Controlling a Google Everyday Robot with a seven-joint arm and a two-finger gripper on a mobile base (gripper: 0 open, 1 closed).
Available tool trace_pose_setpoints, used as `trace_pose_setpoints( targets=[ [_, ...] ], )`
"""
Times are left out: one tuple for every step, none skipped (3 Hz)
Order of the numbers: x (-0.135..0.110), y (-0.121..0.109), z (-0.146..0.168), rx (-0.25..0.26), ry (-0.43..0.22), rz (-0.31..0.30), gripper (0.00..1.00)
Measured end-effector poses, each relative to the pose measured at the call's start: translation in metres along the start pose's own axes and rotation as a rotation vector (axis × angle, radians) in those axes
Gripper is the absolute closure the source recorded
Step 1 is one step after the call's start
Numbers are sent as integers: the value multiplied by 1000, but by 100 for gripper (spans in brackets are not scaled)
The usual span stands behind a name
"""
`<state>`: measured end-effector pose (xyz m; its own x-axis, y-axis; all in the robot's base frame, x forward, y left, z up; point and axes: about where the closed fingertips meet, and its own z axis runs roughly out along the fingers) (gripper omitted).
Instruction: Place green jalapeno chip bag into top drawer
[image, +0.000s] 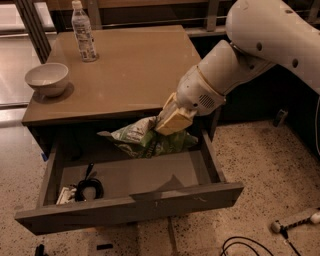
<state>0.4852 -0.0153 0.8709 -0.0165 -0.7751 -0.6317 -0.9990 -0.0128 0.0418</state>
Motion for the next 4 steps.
trace_pose_setpoints(
  targets=[
    [25,18,27,-19,-18,78,100],
    [45,23,59,4,-22,82,100],
    [58,12,89,93,-7,16,100],
    [58,13,89,91,-7,16,100]
  ],
)
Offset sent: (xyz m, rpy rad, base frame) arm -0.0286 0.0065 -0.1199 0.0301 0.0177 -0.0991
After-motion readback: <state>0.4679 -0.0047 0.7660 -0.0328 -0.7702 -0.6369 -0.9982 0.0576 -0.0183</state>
